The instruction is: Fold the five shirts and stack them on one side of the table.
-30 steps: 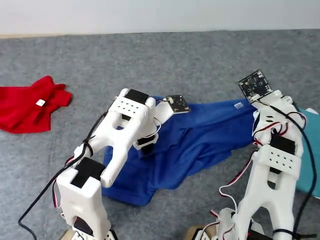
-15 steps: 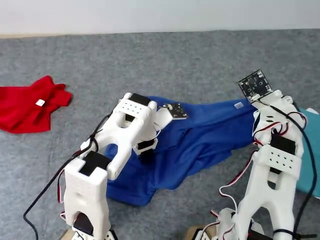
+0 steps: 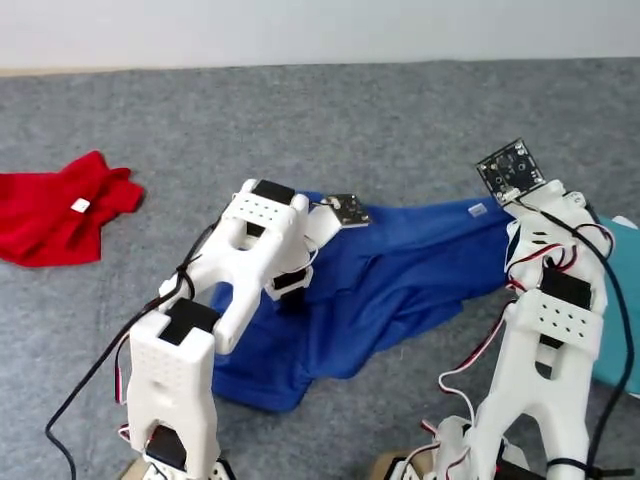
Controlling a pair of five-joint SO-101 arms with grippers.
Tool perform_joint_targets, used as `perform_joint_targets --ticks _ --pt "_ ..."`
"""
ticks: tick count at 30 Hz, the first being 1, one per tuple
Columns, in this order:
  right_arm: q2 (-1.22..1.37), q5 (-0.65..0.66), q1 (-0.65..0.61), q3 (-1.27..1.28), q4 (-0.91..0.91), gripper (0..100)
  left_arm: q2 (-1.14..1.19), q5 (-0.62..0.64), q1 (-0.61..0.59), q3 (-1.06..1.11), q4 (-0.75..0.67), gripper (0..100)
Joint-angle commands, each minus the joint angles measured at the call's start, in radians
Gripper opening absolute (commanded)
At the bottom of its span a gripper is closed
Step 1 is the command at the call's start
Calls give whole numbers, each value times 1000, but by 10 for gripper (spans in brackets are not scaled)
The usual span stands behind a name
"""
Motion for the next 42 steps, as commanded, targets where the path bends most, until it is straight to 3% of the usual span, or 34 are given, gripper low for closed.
perform_joint_targets --ticks 1,5,13,27,42 --pt "-12 6 -7 -64 -15 10 2 9 -3 -41 5 180" --pt "-12 6 -8 -64 -15 10 12 9 -2 -42 5 161" --pt "-8 8 -8 -68 -21 10 123 8 3 -162 83 3" --pt "-13 8 -4 -69 -24 10 25 6 0 -335 285 2" --pt "-13 49 -4 -103 -19 10 -195 6 -6 -351 299 2"
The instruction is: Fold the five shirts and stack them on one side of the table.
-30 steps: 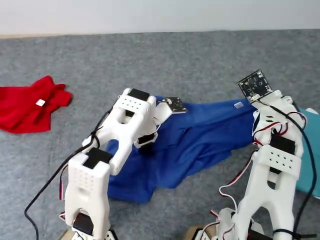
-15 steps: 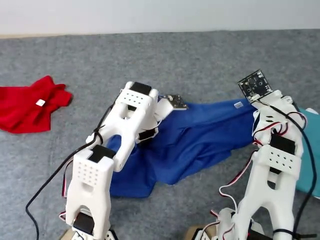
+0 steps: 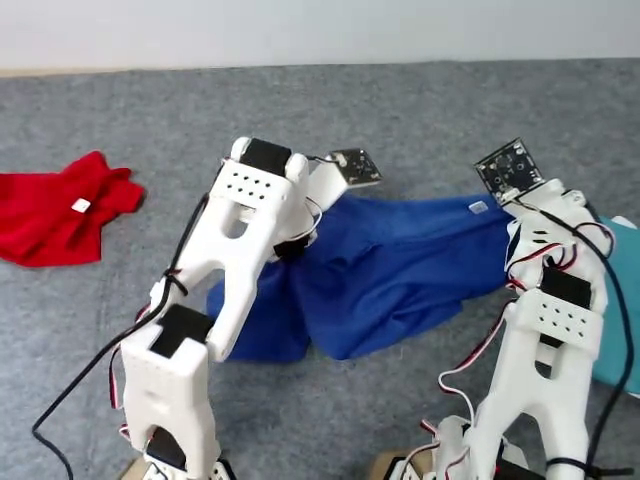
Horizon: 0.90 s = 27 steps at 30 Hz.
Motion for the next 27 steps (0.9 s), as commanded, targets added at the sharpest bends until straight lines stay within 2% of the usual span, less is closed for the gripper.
perform_joint_targets --ticks 1,8,13,19,23,27 --pt "-13 21 -4 -94 -19 10 -115 0 -11 -38 29 2" --pt "-8 21 -5 -92 -21 10 -259 0 -14 -36 28 2" --pt "-4 21 -12 -92 -21 10 -207 0 -26 -33 26 7" --pt "-4 21 -19 -92 -19 10 -61 29 -26 -38 21 127" --pt "-4 21 -18 -92 -18 10 -17 34 -25 -39 0 89" --pt "-4 23 -16 -92 -18 10 -9 -15 -21 -39 0 4"
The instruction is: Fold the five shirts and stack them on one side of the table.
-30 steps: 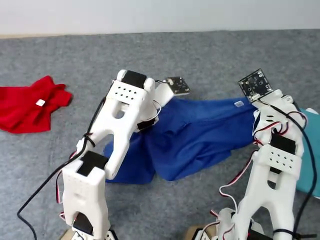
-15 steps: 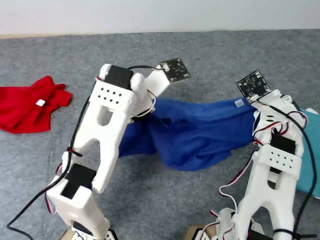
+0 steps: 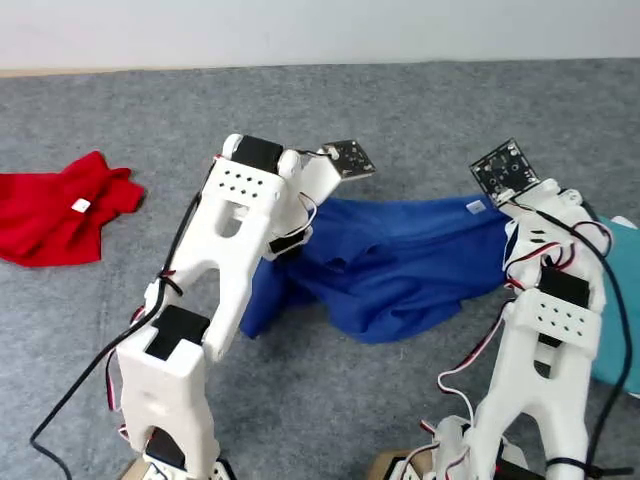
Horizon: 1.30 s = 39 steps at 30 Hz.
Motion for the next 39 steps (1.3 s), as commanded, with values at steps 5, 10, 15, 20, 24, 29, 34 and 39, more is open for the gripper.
perform_joint_targets --ticks 5,10,15,20,24,29,34,39 --pt "-4 9 -12 -92 -21 10 -14 -35 -26 -39 0 2" --pt "-12 9 -12 -92 -24 10 -18 -31 -57 -139 32 2" --pt "-12 9 -8 -114 -18 10 -141 -29 -77 -200 31 2" --pt "-8 9 -10 -114 -16 10 -256 -29 -78 -189 31 4" --pt "-4 8 -13 -114 -16 10 -255 -34 -80 -131 31 28" --pt "-4 8 -12 -114 -15 10 -255 -35 -72 -16 5 141" --pt "-4 8 -13 -114 -15 10 -255 -43 -72 24 -35 0" --pt "-4 8 -13 -114 -15 10 -255 -71 -80 24 -29 2"
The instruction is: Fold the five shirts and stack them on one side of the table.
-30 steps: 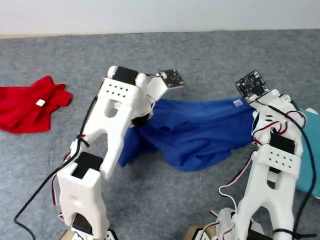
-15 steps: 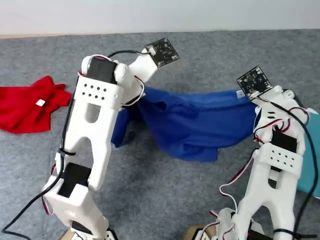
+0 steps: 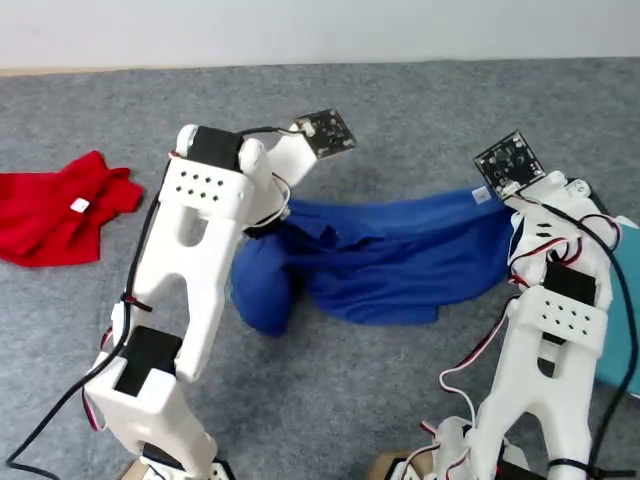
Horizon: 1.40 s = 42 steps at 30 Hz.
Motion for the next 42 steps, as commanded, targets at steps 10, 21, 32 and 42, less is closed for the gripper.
perform_joint_targets --ticks 10,21,32,42 --pt "-13 5 -12 -72 -22 10 -86 32 -20 -114 17 1" --pt "-102 -245 -18 -348 163 10 -173 327 -133 -559 15 1" --pt "-203 -373 -74 -617 446 10 -241 364 -109 -951 12 2" --pt "-372 -368 -105 -666 503 10 -311 290 -77 -1207 18 2"
